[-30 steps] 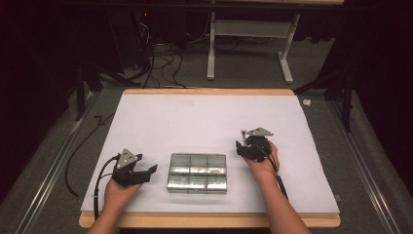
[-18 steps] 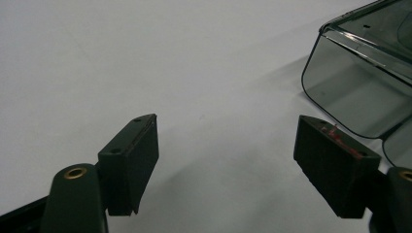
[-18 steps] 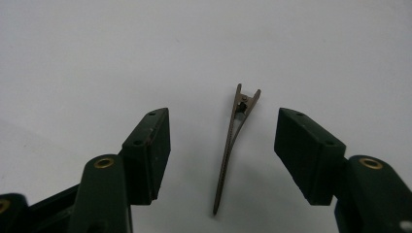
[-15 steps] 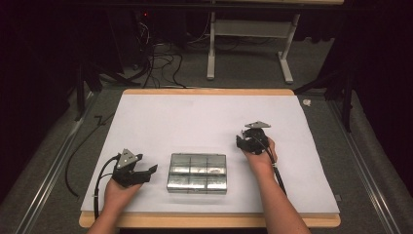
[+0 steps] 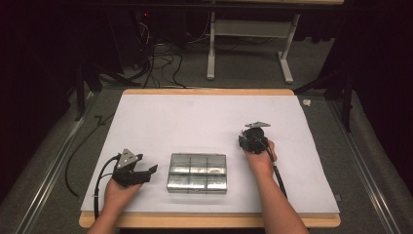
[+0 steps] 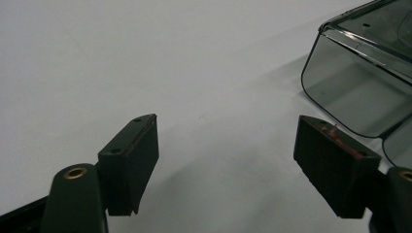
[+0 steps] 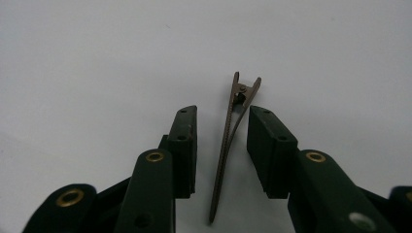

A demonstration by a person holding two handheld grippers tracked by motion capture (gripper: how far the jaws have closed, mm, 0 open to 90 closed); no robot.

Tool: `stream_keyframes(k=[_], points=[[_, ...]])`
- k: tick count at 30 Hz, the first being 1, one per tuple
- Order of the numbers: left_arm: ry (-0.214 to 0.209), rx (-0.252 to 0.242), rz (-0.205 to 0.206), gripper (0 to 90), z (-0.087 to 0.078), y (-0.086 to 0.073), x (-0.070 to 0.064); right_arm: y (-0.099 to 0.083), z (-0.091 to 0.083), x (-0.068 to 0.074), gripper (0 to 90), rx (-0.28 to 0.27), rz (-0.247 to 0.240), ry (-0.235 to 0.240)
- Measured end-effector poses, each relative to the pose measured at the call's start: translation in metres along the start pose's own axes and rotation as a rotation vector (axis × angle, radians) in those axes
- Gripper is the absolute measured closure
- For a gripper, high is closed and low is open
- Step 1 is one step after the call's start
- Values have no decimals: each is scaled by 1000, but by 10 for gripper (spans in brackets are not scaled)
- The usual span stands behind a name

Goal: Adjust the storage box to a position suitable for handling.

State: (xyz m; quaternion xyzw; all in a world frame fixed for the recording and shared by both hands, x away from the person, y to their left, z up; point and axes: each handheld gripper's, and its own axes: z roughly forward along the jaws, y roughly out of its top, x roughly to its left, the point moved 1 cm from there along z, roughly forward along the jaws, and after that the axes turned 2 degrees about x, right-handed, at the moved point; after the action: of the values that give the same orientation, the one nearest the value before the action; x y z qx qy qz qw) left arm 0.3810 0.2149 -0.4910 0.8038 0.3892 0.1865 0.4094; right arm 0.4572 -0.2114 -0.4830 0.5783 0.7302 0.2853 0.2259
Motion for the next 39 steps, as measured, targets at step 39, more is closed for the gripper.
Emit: stream_keyframes(k=[39], points=[[3, 4, 1, 250, 0, 0, -1, 1, -31, -3, 879, -7, -26, 44]])
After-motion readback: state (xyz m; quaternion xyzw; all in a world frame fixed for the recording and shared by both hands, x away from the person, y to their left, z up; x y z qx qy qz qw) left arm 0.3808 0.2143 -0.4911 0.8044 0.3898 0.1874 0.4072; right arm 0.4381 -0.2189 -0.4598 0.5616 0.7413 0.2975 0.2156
